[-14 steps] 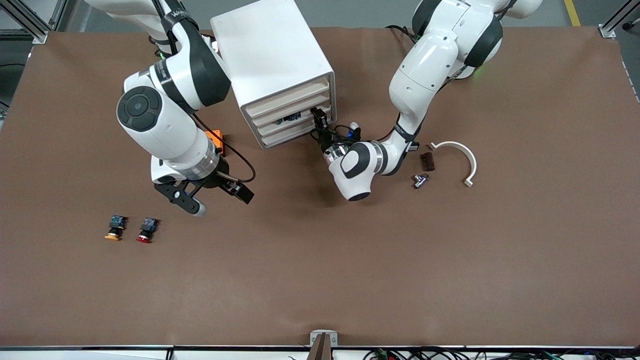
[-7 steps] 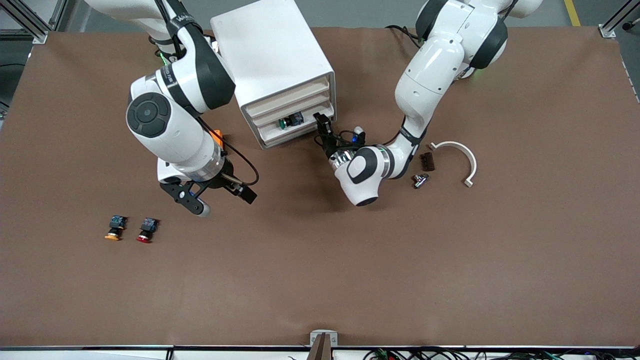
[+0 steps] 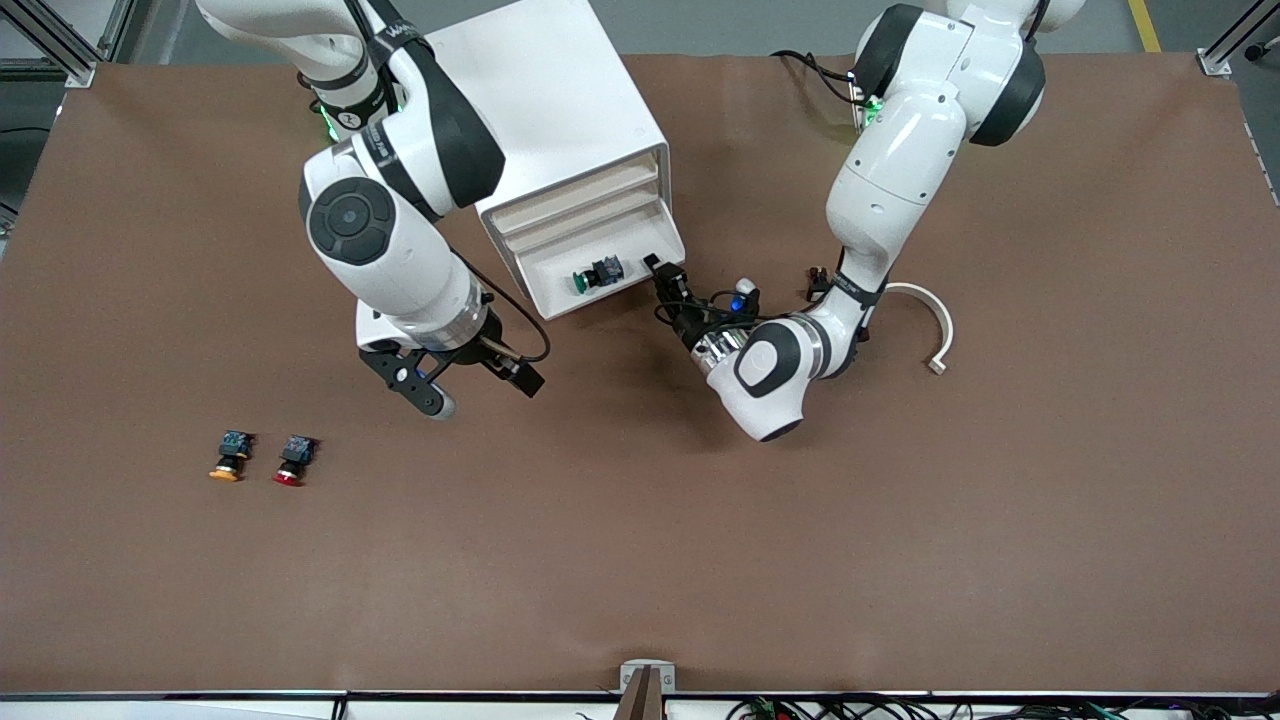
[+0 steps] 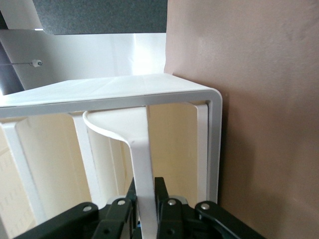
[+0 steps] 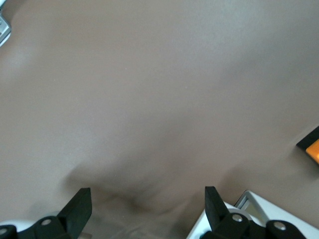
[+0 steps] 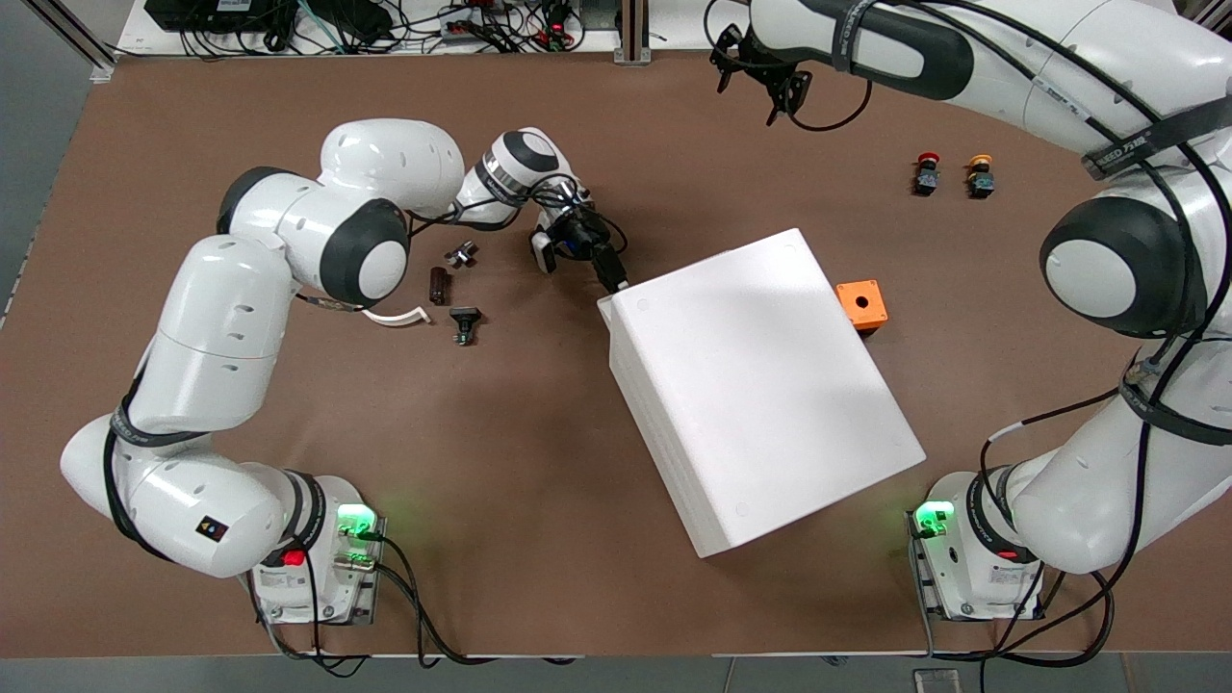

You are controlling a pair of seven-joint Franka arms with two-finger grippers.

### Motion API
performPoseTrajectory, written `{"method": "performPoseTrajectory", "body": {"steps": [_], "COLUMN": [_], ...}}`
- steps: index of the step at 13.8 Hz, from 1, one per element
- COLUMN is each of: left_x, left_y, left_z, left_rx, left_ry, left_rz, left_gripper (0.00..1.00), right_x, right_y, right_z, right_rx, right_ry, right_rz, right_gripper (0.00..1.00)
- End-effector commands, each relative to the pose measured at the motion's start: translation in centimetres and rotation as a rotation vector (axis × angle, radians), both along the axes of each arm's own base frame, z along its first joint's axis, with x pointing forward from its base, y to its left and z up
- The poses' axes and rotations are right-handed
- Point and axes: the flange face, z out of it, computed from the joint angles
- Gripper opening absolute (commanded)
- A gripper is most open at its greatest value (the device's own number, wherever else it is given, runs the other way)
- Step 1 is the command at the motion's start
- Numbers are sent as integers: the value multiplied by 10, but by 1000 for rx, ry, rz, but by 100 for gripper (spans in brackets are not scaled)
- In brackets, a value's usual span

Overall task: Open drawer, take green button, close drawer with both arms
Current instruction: 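Grasp the green button in the drawer with the right gripper and lift it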

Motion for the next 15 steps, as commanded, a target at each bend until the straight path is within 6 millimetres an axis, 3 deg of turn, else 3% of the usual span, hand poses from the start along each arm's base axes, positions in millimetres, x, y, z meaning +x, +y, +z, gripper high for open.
{"method": "performPoseTrajectory", "body": {"steps": [1, 5, 7, 8, 10, 12, 15], "left_x": [16, 30, 33, 32, 38, 47, 77], "left_y": [15, 26, 30, 30, 31, 36, 56], "left_z": [11, 15, 15, 14, 17, 23, 43], "left_rx": [-23, -26, -24, -23, -28, -85, -236], "left_ry": [3, -15, -16, -15, -29, -75, -225], "left_rz": [42, 63, 69, 69, 79, 84, 100], "left_gripper": [18, 18, 18, 33, 75, 100, 100], "right_x": [-9, -26, -39, -51, -65, -83, -102], "right_y": [20, 45, 51, 60, 71, 84, 89], "right_z": [-6, -21, -42, -53, -62, -75, -91], "right_rx": [7, -10, -31, -43, -59, -80, -102], "right_ry": [13, 38, 64, 78, 97, 119, 137], "right_rz": [-54, -93, -104, -94, -107, -114, -148], "right_gripper": [100, 100, 100, 100, 100, 100, 100]}}
